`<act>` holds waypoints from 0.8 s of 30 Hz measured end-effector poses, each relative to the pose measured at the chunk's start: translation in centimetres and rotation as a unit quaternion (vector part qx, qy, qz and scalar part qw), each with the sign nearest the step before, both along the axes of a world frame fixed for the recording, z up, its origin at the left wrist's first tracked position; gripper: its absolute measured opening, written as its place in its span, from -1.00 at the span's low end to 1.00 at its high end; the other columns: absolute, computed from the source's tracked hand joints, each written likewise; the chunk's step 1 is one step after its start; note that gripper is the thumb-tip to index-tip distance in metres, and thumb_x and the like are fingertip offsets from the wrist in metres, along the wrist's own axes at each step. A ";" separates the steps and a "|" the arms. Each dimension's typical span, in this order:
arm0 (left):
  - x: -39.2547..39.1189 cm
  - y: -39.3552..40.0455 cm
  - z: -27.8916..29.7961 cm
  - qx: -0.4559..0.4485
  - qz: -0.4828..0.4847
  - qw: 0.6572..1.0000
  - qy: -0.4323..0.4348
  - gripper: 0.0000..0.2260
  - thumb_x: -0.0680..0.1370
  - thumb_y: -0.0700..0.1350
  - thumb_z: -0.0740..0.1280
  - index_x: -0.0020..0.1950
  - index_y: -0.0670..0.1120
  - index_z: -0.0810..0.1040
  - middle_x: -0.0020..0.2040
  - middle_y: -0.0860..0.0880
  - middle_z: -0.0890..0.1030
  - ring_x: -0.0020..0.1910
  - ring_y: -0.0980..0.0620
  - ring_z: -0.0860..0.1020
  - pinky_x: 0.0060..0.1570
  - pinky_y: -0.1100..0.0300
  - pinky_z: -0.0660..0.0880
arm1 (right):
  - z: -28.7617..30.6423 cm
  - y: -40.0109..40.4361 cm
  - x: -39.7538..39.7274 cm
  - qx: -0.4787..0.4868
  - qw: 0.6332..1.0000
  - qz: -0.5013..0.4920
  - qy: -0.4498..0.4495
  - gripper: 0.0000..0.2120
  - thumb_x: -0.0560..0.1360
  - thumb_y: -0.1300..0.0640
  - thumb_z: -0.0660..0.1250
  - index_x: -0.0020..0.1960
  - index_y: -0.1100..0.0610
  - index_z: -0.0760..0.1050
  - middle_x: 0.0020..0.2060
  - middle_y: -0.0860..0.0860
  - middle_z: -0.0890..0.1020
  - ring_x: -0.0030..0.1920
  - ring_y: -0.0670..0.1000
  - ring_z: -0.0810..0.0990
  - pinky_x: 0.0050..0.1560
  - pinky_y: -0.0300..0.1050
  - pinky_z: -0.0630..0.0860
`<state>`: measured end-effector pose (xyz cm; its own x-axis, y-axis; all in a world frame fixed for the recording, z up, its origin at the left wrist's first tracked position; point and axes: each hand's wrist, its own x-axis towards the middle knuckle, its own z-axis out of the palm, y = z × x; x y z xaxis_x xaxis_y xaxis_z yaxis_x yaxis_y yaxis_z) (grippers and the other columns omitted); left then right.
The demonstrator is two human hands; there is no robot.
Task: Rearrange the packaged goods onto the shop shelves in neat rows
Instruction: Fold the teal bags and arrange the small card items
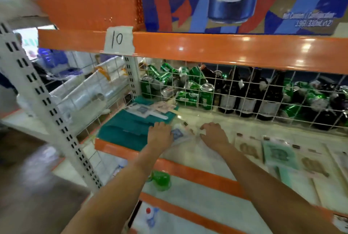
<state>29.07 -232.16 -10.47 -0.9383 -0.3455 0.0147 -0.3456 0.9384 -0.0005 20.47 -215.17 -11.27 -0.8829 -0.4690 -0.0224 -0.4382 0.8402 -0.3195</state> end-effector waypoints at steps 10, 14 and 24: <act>0.1 -4.1 -1.6 -0.060 -0.047 0.997 -0.010 -0.67 0.64 0.00 0.06 0.28 -0.14 0.43 0.28 -0.11 0.41 0.31 -0.10 0.32 0.22 0.04 0.31 | -1.3 -6.5 0.3 0.001 0.996 -0.083 -0.045 -0.66 0.55 0.11 0.15 0.29 0.20 0.37 0.25 0.18 0.43 0.27 0.19 0.37 0.21 0.00 0.37; 0.3 -4.3 -1.7 -0.074 -0.058 0.996 -0.009 -0.67 0.64 0.00 0.05 0.28 -0.14 0.42 0.28 -0.12 0.40 0.30 -0.11 0.31 0.22 0.04 0.30 | -1.1 -7.5 0.0 -0.058 0.982 -0.145 -0.106 -0.60 0.52 0.17 0.21 0.33 0.24 0.33 0.28 0.22 0.40 0.30 0.22 0.36 0.24 -0.03 0.35; 0.1 -5.0 -2.0 -0.038 -0.063 0.997 0.019 -0.68 0.64 0.00 0.07 0.27 -0.11 0.44 0.27 -0.09 0.45 0.28 -0.07 0.33 0.22 0.06 0.32 | -0.1 -7.6 -0.2 -0.205 0.941 -0.180 -0.202 -0.90 0.49 0.29 0.27 -0.01 0.26 0.51 -0.11 0.16 0.50 -0.08 0.14 0.52 -0.11 -0.10 0.49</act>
